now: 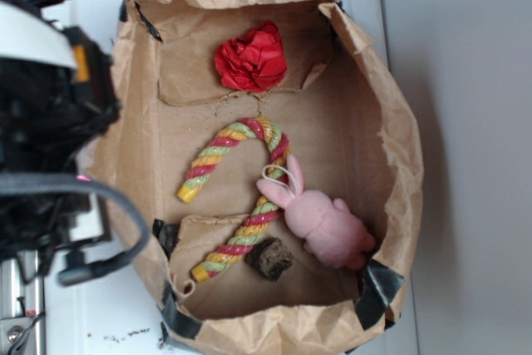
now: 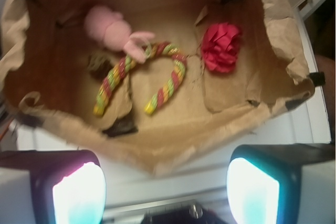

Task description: Grab the red paper.

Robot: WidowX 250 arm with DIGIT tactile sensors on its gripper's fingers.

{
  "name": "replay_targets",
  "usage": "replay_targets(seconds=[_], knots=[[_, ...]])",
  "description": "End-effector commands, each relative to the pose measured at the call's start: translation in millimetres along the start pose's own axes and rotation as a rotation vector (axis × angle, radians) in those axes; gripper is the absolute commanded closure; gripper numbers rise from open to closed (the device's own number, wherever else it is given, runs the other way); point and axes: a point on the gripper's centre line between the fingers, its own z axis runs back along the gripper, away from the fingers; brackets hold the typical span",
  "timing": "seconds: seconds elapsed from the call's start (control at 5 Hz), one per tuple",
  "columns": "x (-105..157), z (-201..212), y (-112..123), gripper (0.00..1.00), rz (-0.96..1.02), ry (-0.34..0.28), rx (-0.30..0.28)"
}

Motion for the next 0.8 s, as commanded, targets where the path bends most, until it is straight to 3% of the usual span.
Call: replay_targets(seconds=[0.0,0.2,0.4,0.6], knots=[[33,-31,18,0.00,0.105,-0.027,-0.025],[47,-47,24,0.00,0.113,-0.005,-0.018],[33,-54,6,0.00,0.093,0.010,-0.005],[33,-54,6,0.00,0.093,0.010,-0.005]])
